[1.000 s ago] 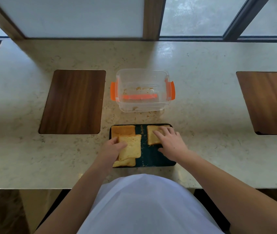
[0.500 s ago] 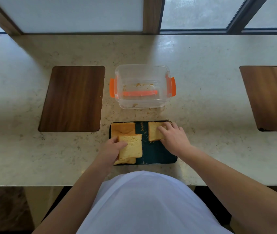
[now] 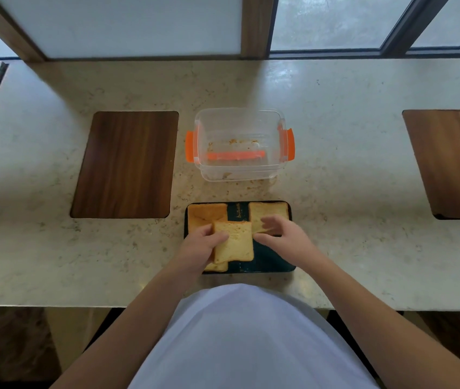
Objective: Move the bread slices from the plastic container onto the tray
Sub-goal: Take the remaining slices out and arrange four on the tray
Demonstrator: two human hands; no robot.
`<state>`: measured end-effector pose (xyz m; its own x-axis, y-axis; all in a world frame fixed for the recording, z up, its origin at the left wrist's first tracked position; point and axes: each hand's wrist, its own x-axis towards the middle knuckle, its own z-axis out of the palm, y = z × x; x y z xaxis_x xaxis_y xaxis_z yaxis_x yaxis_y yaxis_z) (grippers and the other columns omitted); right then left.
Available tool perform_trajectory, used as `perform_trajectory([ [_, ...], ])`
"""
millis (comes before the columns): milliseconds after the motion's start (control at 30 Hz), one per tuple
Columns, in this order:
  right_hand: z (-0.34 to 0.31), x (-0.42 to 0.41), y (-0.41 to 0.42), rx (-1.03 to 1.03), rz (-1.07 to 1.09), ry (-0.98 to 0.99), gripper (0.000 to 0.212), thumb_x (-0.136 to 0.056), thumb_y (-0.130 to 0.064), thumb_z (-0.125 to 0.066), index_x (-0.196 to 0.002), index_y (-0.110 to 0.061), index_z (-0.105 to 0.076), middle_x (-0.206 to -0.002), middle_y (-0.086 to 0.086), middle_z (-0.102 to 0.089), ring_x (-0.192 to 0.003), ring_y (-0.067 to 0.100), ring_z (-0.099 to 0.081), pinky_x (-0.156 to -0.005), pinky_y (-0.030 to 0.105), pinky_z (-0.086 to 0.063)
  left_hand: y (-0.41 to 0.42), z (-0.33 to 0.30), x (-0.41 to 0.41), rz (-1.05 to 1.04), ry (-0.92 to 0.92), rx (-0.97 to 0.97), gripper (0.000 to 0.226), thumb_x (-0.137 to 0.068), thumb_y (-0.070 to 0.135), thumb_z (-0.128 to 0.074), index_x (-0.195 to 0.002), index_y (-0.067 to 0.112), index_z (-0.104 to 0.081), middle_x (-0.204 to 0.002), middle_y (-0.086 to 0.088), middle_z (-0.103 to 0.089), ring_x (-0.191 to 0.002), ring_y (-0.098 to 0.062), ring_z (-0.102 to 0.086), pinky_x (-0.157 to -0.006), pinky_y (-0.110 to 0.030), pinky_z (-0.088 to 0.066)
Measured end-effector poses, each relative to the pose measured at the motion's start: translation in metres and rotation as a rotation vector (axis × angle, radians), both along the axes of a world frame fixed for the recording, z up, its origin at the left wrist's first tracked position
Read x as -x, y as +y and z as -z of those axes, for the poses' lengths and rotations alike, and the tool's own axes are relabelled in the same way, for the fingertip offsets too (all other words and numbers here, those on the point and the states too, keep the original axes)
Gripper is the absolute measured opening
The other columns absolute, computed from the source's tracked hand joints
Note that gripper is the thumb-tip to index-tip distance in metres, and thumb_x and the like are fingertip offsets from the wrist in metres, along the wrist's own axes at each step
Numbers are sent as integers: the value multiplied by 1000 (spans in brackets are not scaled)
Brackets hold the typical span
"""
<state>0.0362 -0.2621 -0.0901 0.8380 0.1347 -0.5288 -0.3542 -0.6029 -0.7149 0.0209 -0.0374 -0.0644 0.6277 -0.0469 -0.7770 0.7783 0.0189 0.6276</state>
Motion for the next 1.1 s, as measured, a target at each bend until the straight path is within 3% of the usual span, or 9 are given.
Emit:
perform_trajectory([
  [67,-2,9,-4,-175,119,155,51,-84,-49,-71,-128,-26,-62,-118,-14,-68,-104,1,-65,-87,25,-53,-12,3,-2,29,-1,22,28,-98,13,-64,-126,11,-66,-120,-9,-76,-107,-26,-74,-96,-49,-60],
  [200,4,23,-18,-232,324,227,32,-91,-29,-71,-121,-18,-66,-111,-6,-69,-95,7,-69,-76,23,-55,-35,12,-6,40,17,-30,44,-92,10,-71,-133,11,-55,-128,-9,-66,-113,-28,-68,-94,-49,-61],
  [300,7,27,-30,-206,405,249,28,-92,-24,-70,-119,-16,-67,-106,-3,-70,-93,10,-69,-72,23,-54,-49,20,-8,156,19,-223,43,-92,18,-73,-128,13,-50,-123,-7,-61,-106,-23,-64,-79,-38,-60],
  [467,12,32,-37,-162,439,263,28,-94,-25,-66,-120,-16,-65,-107,-1,-68,-96,13,-67,-74,26,-54,-76,31,-7,428,-77,-453,34,-96,25,-66,-114,11,-41,-91,-1,-50,-73,-11,-48,-57,-27,-39],
  [667,16,36,-36,-85,432,220,24,-92,-28,-65,-115,-19,-63,-105,-5,-67,-96,12,-64,-84,35,-56,-92,39,-4,525,-71,-549,33,-97,27,-65,-114,8,-44,-86,0,-47,-69,-11,-44,-54,-27,-35],
  [800,17,39,-35,-13,404,204,27,-92,-30,-65,-116,-20,-62,-104,-8,-65,-94,7,-61,-75,28,-51,-99,43,-4,552,-58,-604,41,-96,26,-68,-125,5,-48,-102,-5,-55,-87,-19,-53,-64,-29,-45],
  [933,18,38,-31,32,377,194,35,-92,-28,-64,-125,-16,-61,-106,-6,-63,-97,10,-60,-75,26,-47,-100,42,-10,632,-68,-784,55,-93,32,-70,-136,5,-47,-140,-16,-50,-125,-33,-52,-104,-44,-48],
  [1033,19,38,-29,62,355,181,37,-92,-28,-61,-127,-15,-61,-107,-6,-62,-94,8,-58,-69,22,-44,-97,37,-14,523,-7,-684,71,-93,28,-71,-148,2,-33,-150,-18,-42,-132,-34,-50,-106,-44,-48],
  [1100,21,39,-29,92,335,170,37,-94,-27,-58,-129,-15,-60,-112,-3,-63,-97,11,-57,-74,25,-43,-94,36,-12,488,40,-619,70,-94,24,-68,-149,2,-30,-145,-18,-47,-125,-32,-55,-93,-39,-53],
])
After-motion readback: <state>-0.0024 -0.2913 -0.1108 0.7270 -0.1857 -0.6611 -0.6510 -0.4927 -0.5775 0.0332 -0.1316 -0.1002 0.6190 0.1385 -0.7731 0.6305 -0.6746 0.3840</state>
